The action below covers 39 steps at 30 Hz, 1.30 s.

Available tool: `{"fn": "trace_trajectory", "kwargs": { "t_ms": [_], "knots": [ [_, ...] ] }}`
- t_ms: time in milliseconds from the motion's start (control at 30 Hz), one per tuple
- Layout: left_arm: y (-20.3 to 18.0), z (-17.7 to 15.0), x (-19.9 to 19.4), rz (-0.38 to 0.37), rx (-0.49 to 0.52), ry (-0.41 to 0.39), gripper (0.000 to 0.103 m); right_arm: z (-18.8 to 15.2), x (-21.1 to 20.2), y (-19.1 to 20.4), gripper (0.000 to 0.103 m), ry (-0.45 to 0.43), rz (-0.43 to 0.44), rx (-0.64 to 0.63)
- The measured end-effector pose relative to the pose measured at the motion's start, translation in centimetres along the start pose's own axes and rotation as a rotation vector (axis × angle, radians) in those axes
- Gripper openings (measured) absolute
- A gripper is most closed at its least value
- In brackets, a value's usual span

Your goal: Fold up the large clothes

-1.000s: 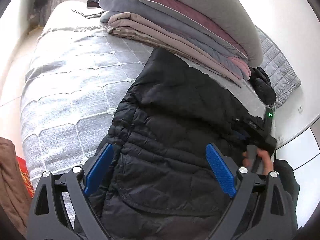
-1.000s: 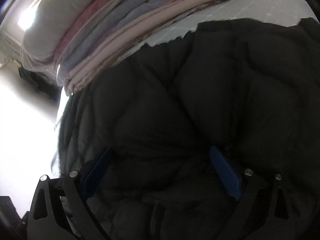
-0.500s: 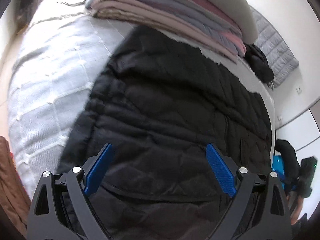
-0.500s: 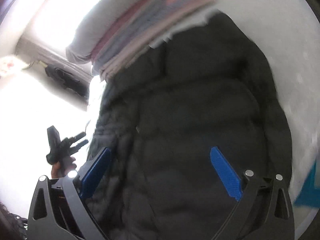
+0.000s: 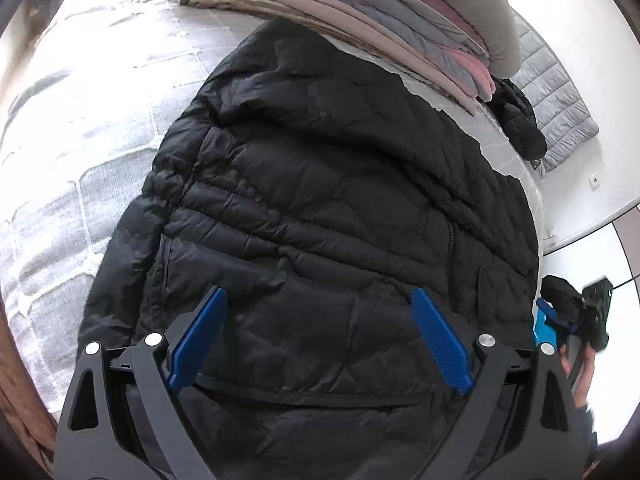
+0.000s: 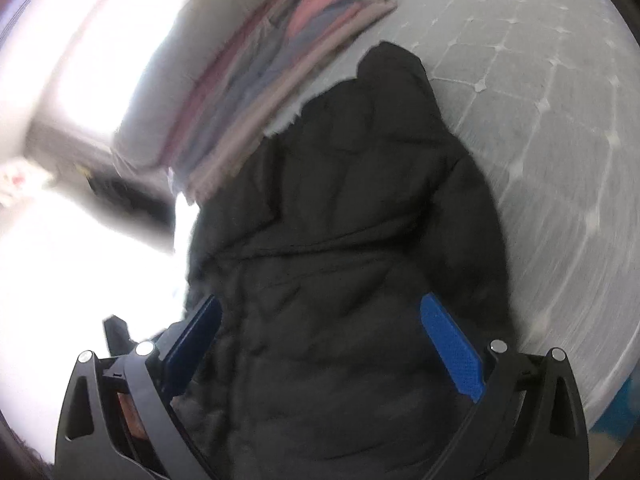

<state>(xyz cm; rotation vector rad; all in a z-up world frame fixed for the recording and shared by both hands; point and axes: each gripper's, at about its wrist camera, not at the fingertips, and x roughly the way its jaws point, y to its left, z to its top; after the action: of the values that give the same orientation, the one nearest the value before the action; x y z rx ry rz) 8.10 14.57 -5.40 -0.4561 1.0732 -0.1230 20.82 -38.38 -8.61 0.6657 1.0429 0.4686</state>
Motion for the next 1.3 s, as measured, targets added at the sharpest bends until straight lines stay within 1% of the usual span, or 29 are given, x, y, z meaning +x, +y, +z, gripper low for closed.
{"fn": "trace_trajectory", "kwargs": {
  "t_ms": [33, 67, 133, 200, 267, 300, 333, 367, 433, 500, 533, 633, 667, 700, 767, 800, 833, 867, 967, 1033, 1067, 1100, 1167, 1233, 1267, 1300],
  "knots": [
    [0.0, 0.1, -0.1, 0.0, 0.005, -0.002, 0.09, 0.8, 0.2, -0.1, 0.096, 0.016, -0.015, -0.007],
    [-0.1, 0.2, -0.2, 0.0, 0.009, -0.003, 0.09, 1.7, 0.9, -0.5, 0.096, 0.052, -0.018, -0.023],
    [-0.2, 0.2, -0.1, -0.001, 0.014, 0.001, 0.09, 2.5, 2.0, -0.7, 0.096, 0.1, -0.045, -0.059],
    [-0.4, 0.3, 0.1, 0.005, 0.016, 0.005, 0.09, 2.6, 3.9, -0.5, 0.09, 0.173, -0.053, -0.104],
    [-0.4, 0.5, 0.4, 0.01, 0.015, 0.01, 0.09, 2.5, 6.1, -0.3, 0.065, 0.236, -0.09, -0.153],
    [-0.4, 0.5, 0.6, 0.013, 0.012, 0.015, 0.09, 2.3, 6.8, -0.3, 0.06, 0.259, -0.109, -0.172],
    [-0.4, 0.6, 0.7, 0.013, 0.01, 0.018, 0.09, 2.2, 7.0, -0.4, 0.051, 0.267, -0.122, -0.19],
    [-0.6, 0.7, 0.9, 0.014, 0.009, 0.02, 0.09, 2.0, 7.0, -0.6, 0.036, 0.271, -0.123, -0.211],
    [-0.7, 0.8, 1.1, 0.017, 0.007, 0.022, 0.09, 2.0, 6.4, -0.8, 0.02, 0.263, -0.102, -0.228],
    [-0.8, 0.9, 1.1, 0.019, 0.008, 0.021, 0.09, 1.5, 5.4, -0.5, 0.012, 0.248, -0.091, -0.274],
    [-0.8, 0.8, 1.1, 0.02, 0.008, 0.021, 0.09, 1.2, 5.1, -0.1, 0.009, 0.247, -0.079, -0.291],
    [-0.9, 0.8, 1.1, 0.021, 0.01, 0.02, 0.09, -1.4, 2.5, 1.5, 0.009, 0.238, -0.048, -0.381],
    [-0.9, 0.8, 1.1, 0.022, 0.009, 0.019, 0.09, -2.0, 2.6, 2.6, 0.009, 0.24, -0.033, -0.404],
    [-0.9, 0.8, 1.1, 0.022, 0.007, 0.02, 0.09, -3.6, 1.8, 3.5, 0.009, 0.248, -0.013, -0.449],
    [-0.8, 0.8, 1.1, 0.021, 0.005, 0.019, 0.09, -5.8, 1.1, 4.3, 0.01, 0.274, -0.022, -0.476],
    [-0.8, 0.7, 1.1, 0.021, 0.003, 0.018, 0.09, -7.0, 0.8, 4.2, 0.014, 0.292, -0.036, -0.479],
    [-0.7, 0.7, 1.0, 0.021, 0.002, 0.017, 0.09, -7.7, 0.6, 4.1, 0.024, 0.298, -0.045, -0.476],
    [-0.6, 0.7, 1.0, 0.02, 0.0, 0.017, 0.09, -8.5, 0.1, 3.8, 0.038, 0.306, -0.045, -0.455],
    [-0.1, 0.6, 0.8, 0.02, -0.01, 0.013, 0.09, -10.2, -1.6, 3.3, 0.054, 0.313, -0.015, -0.409],
    [0.3, 0.7, 0.6, 0.019, -0.022, 0.012, 0.09, -11.1, -2.5, 3.9, 0.059, 0.306, 0.015, -0.391],
    [0.5, 0.6, 0.5, 0.016, -0.028, 0.011, 0.09, -11.1, -2.9, 4.4, 0.061, 0.287, 0.031, -0.385],
    [0.7, 0.6, 0.5, 0.016, -0.031, 0.009, 0.09, -10.9, -3.3, 5.0, 0.062, 0.256, 0.073, -0.371],
    [0.8, 0.6, 0.3, 0.013, -0.032, 0.005, 0.09, -10.1, -3.3, 6.5, 0.075, 0.189, 0.123, -0.363],
    [0.8, 0.5, 0.1, 0.007, -0.028, 0.003, 0.09, -9.0, -2.2, 7.1, 0.077, 0.106, 0.133, -0.314],
    [0.9, 0.4, 0.1, 0.002, -0.027, 0.004, 0.09, -8.7, -1.4, 6.7, 0.077, 0.094, 0.122, -0.283],
    [0.9, 0.4, 0.0, -0.002, -0.027, 0.006, 0.09, -8.5, 0.0, 6.1, 0.077, 0.1, 0.09, -0.246]
  ]
}}
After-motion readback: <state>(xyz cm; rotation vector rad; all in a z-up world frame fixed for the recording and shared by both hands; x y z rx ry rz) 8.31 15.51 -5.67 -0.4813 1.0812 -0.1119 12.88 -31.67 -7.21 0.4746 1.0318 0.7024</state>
